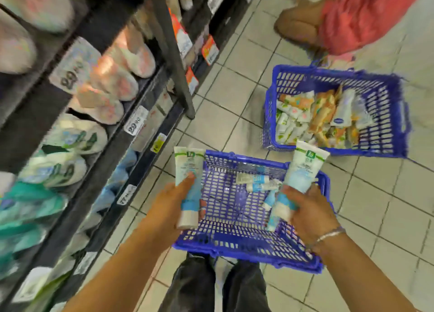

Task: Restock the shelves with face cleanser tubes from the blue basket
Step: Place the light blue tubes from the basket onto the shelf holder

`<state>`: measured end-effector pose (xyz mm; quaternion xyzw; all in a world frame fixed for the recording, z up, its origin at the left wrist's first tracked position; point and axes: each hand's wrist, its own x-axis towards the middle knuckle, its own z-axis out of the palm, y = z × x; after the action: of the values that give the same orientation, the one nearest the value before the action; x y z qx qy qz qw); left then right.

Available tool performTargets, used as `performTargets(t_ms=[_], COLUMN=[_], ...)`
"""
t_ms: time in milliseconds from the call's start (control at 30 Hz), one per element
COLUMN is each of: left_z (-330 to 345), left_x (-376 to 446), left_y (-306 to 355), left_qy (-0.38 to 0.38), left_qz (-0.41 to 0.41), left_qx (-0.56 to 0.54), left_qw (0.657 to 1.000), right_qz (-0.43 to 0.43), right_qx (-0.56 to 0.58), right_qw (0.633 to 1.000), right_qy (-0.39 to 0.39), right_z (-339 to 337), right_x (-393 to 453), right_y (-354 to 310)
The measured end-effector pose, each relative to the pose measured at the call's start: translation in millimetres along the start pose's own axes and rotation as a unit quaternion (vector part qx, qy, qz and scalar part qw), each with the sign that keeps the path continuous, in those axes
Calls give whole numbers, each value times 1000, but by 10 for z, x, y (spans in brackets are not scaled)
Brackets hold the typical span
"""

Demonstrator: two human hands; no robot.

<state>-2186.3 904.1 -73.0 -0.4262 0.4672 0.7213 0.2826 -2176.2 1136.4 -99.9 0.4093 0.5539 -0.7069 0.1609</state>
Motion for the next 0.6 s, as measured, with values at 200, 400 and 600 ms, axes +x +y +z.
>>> performTargets(t_ms=[200, 400, 600], left_z=[-221, -393, -543], left_x=[-953, -2007, -2985], left_y=[640, 415, 369], left_qy=[53, 93, 125], left_qz=[112, 138, 182], left_qx=[-41, -143, -258], left_qw=[991, 976, 941], right_qz=[-42, -39, -32], right_qx=[76, 62, -18], right_qw=[995, 990, 960], right_qy=[-47, -123, -278], right_z=[839, 1012, 1613], right_x=[-933, -1876, -2692], right_y=[-787, -1156, -1446])
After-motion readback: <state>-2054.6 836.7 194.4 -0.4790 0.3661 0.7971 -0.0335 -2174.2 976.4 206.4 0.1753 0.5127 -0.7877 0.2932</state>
